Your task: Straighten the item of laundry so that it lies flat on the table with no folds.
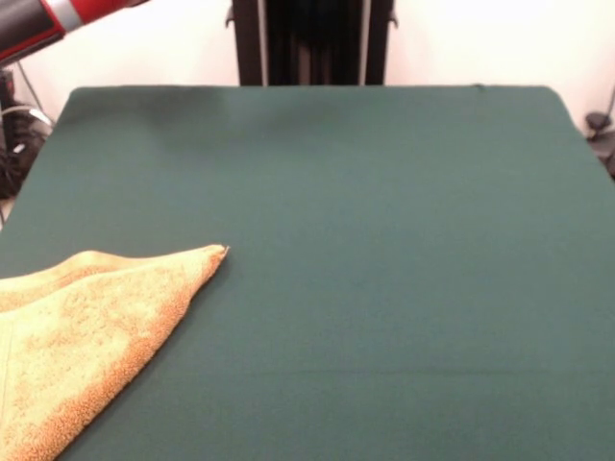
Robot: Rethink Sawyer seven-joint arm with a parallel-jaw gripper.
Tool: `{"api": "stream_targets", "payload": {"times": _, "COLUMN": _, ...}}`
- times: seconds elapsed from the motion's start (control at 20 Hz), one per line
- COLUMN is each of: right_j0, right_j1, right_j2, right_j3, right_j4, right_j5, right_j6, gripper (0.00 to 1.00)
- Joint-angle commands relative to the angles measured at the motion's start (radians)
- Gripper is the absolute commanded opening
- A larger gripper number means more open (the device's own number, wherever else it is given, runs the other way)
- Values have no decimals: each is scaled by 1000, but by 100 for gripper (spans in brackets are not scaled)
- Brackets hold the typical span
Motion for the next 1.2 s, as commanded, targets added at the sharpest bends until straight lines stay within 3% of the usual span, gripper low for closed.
{"api": "stream_targets", "payload": {"times": 0.05, "right_j0": -67, "right_j1": -57, "right_j2": -97, "right_j3": 105, "right_j4": -58, "right_j5": 220, "right_j6": 346, "gripper": 0}}
{"api": "stream_targets", "payload": {"times": 0.3, "right_j0": -46, "right_j1": -74, "right_j2": -90, "right_j3": 69, "right_j4": -47, "right_j5": 216, "right_j6": 261, "gripper": 0}}
{"api": "stream_targets", "payload": {"times": 0.65, "right_j0": -18, "right_j1": -111, "right_j2": -139, "right_j3": 40, "right_j4": -62, "right_j5": 261, "right_j6": 296, "gripper": 0}}
{"api": "stream_targets", "payload": {"times": 0.95, "right_j0": -22, "right_j1": -276, "right_j2": -258, "right_j3": 246, "right_j4": -126, "right_j5": 337, "right_j6": 438, "gripper": 0}}
{"api": "stream_targets", "payload": {"times": 1.05, "right_j0": -13, "right_j1": -263, "right_j2": -277, "right_j3": 225, "right_j4": -147, "right_j5": 358, "right_j6": 499, "gripper": 0}}
{"api": "stream_targets", "payload": {"times": 1.2, "right_j0": 33, "right_j1": -148, "right_j2": -213, "right_j3": 81, "right_j4": -115, "right_j5": 337, "right_j6": 503, "gripper": 0}}
